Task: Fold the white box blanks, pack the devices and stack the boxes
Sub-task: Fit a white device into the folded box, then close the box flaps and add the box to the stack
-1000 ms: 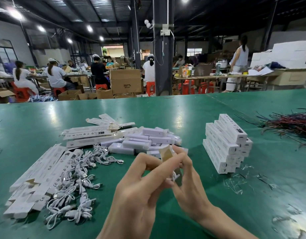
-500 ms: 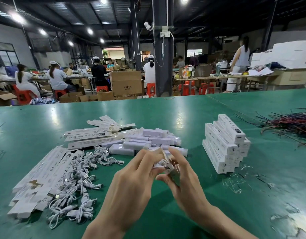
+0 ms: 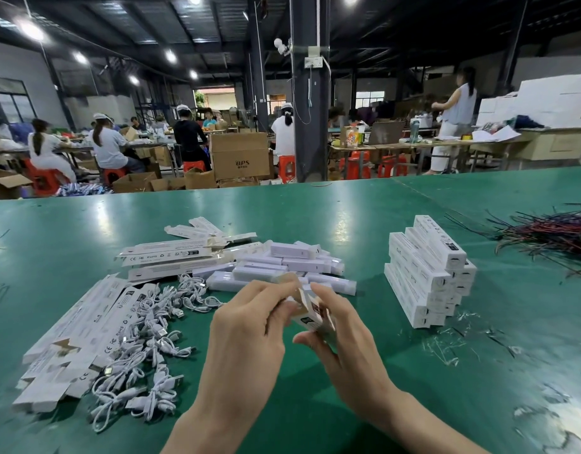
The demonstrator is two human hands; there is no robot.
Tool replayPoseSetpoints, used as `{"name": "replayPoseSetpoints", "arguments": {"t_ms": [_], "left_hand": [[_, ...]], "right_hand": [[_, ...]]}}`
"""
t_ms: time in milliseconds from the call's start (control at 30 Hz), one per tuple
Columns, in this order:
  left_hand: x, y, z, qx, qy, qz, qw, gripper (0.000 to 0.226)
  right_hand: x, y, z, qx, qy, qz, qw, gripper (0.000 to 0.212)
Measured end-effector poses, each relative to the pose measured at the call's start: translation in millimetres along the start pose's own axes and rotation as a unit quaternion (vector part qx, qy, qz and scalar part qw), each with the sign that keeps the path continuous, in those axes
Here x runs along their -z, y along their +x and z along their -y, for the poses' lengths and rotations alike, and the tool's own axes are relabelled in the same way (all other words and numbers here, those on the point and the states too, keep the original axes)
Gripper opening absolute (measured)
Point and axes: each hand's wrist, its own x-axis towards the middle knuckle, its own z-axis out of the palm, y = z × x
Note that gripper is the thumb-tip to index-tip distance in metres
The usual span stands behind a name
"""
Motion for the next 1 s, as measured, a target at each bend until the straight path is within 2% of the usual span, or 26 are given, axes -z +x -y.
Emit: {"name": "replayPoseSetpoints", "arguments": {"t_ms": [233,433,567,633,667,733,833,1000], "left_hand": [[0,10,6,0.029,-0.017,0.025,0.999,0.021],[-1,10,3,-0.028,0.02,0.063,0.997,0.022],[-3,8,2,-0.032,-0.002,0.158,0.987,0.023],[-1,13,4,-0.037,-0.022,0.193,0.98,0.021],[-1,16,5,-0.034,-0.047,0.192,0.98,0.02],[-2,22,7,-0.029,-0.111,0.143,0.983,0.02],[-11,29,10,-0.014,-0.183,0.075,0.98,0.019],[-34,35,17,0.057,-0.276,0.083,0.956,0.018]], "right_hand": [[-1,1,1,0.002,-0.008,-0.005,1.0,0.071],[1,4,2,-0.033,-0.007,-0.026,0.999,0.072],[3,4,5,-0.023,0.014,-0.019,0.999,0.059],[4,5,5,-0.025,0.015,-0.024,0.999,0.064],[5,7,5,-0.026,0.018,-0.028,0.999,0.068],[9,10,4,-0.026,0.026,-0.032,0.999,0.073],[16,17,5,-0.045,0.067,-0.054,0.995,0.07],[24,25,10,-0.112,0.202,-0.054,0.972,0.057]]}}
